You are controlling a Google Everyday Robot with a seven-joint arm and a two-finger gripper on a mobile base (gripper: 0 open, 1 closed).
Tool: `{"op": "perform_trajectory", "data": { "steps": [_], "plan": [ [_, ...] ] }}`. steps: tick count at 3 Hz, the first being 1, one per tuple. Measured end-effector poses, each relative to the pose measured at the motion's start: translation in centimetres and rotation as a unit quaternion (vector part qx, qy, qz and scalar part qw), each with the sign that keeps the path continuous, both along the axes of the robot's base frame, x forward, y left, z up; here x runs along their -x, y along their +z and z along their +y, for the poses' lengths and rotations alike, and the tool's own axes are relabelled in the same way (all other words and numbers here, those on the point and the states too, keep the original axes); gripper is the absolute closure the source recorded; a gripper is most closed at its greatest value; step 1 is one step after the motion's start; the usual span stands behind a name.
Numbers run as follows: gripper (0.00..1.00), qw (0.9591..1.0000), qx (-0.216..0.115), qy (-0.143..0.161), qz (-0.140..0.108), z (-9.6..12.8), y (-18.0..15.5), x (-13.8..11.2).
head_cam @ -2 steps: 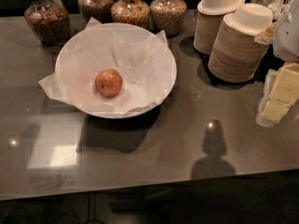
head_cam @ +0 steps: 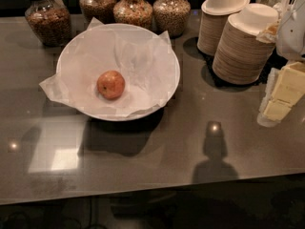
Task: Pick apple from white bowl
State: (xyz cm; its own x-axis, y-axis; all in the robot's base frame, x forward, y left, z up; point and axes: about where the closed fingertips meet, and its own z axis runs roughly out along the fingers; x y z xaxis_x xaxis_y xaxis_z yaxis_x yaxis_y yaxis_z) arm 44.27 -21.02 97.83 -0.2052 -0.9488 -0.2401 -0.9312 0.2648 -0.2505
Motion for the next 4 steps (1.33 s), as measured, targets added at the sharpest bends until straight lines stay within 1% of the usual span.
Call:
{"op": "perform_trajectory", "data": {
  "steps": [1,2,3,4],
  "plan": [
    [0.00,0.9979,-0.041,0.043,-0.024,3.9,0.4,-2.1],
    [0.00,0.9939,-0.047,0.092,-0.039,8.2,0.7,-4.4],
    [0.00,0.9938,-0.048,0.092,-0.040,8.3,0.7,-4.4],
    [0.00,0.9874,-0.097,0.113,-0.054,10.4,0.4,-5.6]
  ]
}}
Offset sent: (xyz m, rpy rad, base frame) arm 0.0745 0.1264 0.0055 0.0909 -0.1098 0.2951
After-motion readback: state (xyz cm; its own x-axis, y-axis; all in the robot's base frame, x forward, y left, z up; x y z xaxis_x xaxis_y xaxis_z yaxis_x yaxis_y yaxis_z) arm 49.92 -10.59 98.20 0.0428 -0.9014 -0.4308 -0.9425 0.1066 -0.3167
